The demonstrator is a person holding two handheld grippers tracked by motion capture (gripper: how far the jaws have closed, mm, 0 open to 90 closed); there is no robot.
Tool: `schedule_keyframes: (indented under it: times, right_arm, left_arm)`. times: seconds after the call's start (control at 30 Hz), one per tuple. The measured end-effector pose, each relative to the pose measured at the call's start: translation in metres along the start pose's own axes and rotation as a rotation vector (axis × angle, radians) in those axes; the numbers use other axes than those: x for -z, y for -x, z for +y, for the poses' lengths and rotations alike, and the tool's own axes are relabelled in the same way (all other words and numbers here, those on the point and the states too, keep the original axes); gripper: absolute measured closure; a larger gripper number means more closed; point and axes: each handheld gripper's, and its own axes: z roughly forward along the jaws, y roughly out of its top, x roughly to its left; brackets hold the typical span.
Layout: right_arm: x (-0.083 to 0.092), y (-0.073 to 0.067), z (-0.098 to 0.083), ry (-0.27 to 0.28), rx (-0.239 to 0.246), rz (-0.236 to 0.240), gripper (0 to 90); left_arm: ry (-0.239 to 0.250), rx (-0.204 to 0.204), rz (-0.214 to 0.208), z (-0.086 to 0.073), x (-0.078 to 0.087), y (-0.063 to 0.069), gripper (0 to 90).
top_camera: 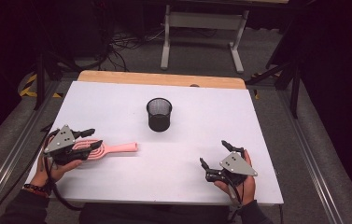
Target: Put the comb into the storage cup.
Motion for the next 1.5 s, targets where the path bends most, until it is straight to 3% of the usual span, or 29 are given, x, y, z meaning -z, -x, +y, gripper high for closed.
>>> schedule_keyframes:
  times: [0.07, 0.2, 0.4, 0.53, 0.63, 0.7, 0.97, 1.27, 1.5]
  right_arm:
    - [0.000, 0.000, 0.000, 0.001, 0.002, -0.001, 9.5]
    - [0.000, -0.001, 0.000, -0.004, 0.001, -0.004, 9.5]
    - [-0.004, -0.007, 0.000, -0.035, 0.033, -0.002, 9.6]
    - [-0.006, -0.007, 0.000, -0.038, 0.028, 0.004, 9.6]
    - [-0.007, -0.007, 0.000, -0.042, 0.032, 0.008, 9.6]
    - [-0.008, -0.008, 0.000, -0.046, 0.034, 0.011, 9.6]
    - [-0.010, -0.007, -0.002, -0.052, 0.034, 0.014, 9.6]
    - [-0.010, -0.006, -0.002, -0.054, 0.035, 0.014, 9.6]
    - [-0.009, -0.006, -0.002, -0.057, 0.039, 0.012, 9.5]
  left_arm:
    - [-0.004, 0.006, -0.015, 0.002, -0.003, 0.000, 57.8]
    - [-0.059, -0.001, -0.012, 0.013, -0.018, 0.009, 74.6]
    - [-0.131, -0.038, -0.034, 0.024, -0.043, 0.023, 89.6]
    - [-0.181, -0.029, -0.044, 0.034, -0.072, 0.036, 89.8]
    - [-0.210, -0.020, -0.047, 0.037, -0.083, 0.040, 89.8]
    - [-0.239, 0.016, -0.056, 0.039, -0.095, 0.043, 89.8]
    - [-0.344, 0.049, -0.046, 0.036, -0.121, 0.048, 89.8]
    - [-0.373, 0.020, -0.083, 0.036, -0.119, 0.054, 89.8]
    - [-0.421, -0.009, -0.103, 0.026, -0.096, 0.052, 89.8]
